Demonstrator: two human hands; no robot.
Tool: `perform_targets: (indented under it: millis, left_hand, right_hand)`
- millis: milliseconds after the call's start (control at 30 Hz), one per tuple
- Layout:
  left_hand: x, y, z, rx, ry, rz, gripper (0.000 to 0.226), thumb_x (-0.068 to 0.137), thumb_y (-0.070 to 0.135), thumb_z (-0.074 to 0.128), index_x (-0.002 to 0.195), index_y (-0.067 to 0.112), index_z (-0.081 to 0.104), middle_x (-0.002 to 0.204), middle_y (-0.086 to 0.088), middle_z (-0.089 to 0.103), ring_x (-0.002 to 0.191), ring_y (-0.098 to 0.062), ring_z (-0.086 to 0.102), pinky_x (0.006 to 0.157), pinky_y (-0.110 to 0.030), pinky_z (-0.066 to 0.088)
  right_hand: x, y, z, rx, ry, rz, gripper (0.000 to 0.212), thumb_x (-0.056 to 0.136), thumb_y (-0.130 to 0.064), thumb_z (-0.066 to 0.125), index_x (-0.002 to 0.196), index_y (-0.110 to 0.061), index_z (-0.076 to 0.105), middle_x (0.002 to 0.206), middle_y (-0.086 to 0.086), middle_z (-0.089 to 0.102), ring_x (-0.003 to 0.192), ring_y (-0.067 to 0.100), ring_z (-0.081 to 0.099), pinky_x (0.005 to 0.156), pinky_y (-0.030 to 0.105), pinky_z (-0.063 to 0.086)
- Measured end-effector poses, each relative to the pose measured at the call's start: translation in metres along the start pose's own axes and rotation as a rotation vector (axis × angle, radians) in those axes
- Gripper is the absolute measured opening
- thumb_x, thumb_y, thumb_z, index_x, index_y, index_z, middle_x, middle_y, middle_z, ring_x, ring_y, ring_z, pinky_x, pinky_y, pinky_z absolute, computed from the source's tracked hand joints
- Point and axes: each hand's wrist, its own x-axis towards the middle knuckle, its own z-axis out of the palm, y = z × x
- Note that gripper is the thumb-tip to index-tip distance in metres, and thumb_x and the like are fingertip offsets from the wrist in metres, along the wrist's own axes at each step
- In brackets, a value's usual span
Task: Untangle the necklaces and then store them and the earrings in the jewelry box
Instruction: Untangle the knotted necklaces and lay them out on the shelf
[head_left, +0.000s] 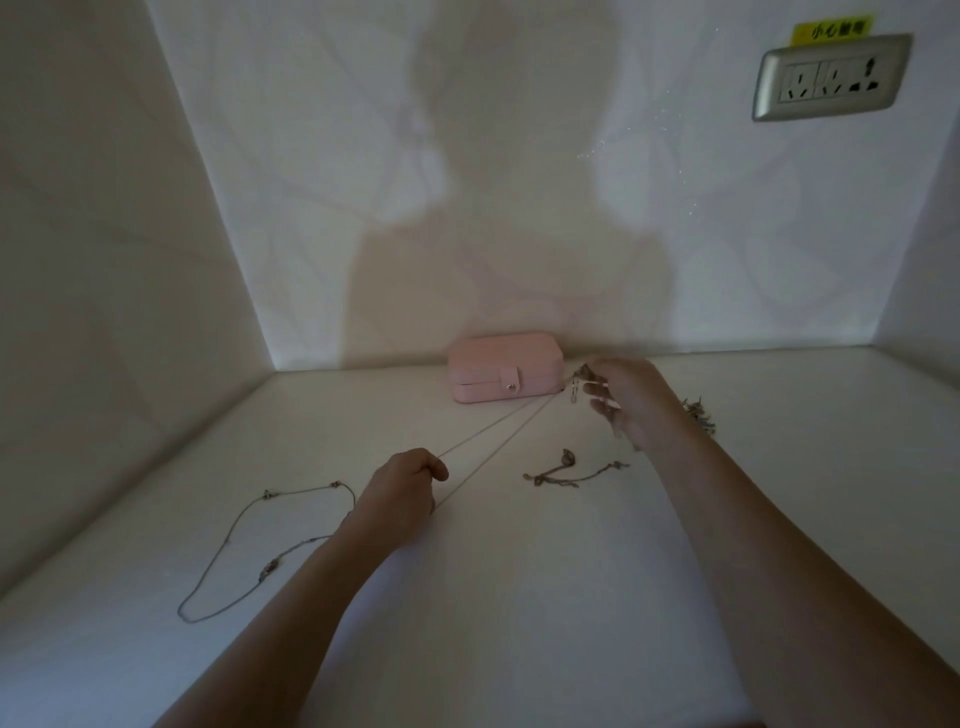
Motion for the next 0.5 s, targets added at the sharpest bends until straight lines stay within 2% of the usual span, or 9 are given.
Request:
perform_targets:
  millis: [67,100,200,333,400,500]
  left_hand:
    - [0.0,0.0,-0.001,0.053,0.023,-0.005,0.042,0.091,-0.009,0.027,0.072,0.017,0.054,0.056,-0.004,0.044,0.053,-0.02,0.041,0.048,-0.027,0.025]
    - [0.0,-0.001,-0.002,0.1,0.037,0.0,0.042,0.091,-0.008,0.028,0.072,0.019,0.054,0.062,-0.004,0.047,0.058,-0.021,0.044,0.05,-0.028,0.028]
    - [-0.005,0.002,-0.007,0.309,0.085,0.011,0.035,0.092,-0.005,0.03,0.083,0.019,0.055,0.087,-0.003,0.051,0.08,-0.021,0.05,0.064,-0.028,0.035]
    - [-0.015,0.007,-0.016,0.533,0.094,0.01,0.031,0.092,-0.001,0.031,0.095,0.022,0.052,0.095,0.001,0.048,0.088,-0.019,0.047,0.074,-0.027,0.036]
    - [-0.019,0.009,-0.017,0.625,0.095,0.017,0.029,0.092,0.002,0.032,0.096,0.023,0.052,0.096,0.002,0.053,0.088,-0.018,0.047,0.076,-0.028,0.037]
    - [-0.022,0.013,-0.015,0.668,0.099,0.01,0.031,0.092,0.008,0.034,0.109,0.022,0.056,0.111,-0.002,0.06,0.1,-0.021,0.051,0.087,-0.032,0.04]
  right_hand:
    - [-0.002,-0.001,0.0,0.207,-0.027,0.106,0.024,0.098,-0.006,0.046,0.075,-0.006,0.053,0.067,0.007,0.053,0.056,0.013,0.047,0.051,0.021,0.038]
    - [-0.002,-0.002,-0.001,0.217,-0.008,0.107,0.026,0.098,-0.004,0.044,0.074,-0.006,0.051,0.065,0.007,0.051,0.051,0.012,0.044,0.045,0.019,0.035]
    - [0.001,-0.003,-0.009,0.058,0.074,-0.007,0.027,0.098,-0.008,0.045,0.071,-0.01,0.053,0.063,0.002,0.049,0.035,0.004,0.036,0.034,0.015,0.025]
    - [0.0,-0.013,-0.014,0.182,0.016,-0.093,0.031,0.1,-0.015,0.045,0.07,-0.011,0.052,0.053,-0.002,0.043,0.032,0.004,0.026,0.035,0.018,0.016]
    - [-0.009,-0.022,-0.012,0.178,-0.053,-0.154,0.029,0.1,-0.018,0.045,0.073,-0.011,0.053,0.042,-0.005,0.037,0.033,0.006,0.023,0.04,0.021,0.013]
    - [-0.028,-0.031,-0.004,0.168,-0.308,-0.206,0.028,0.101,-0.02,0.045,0.078,-0.008,0.056,0.036,-0.005,0.031,0.034,0.007,0.02,0.042,0.024,0.011]
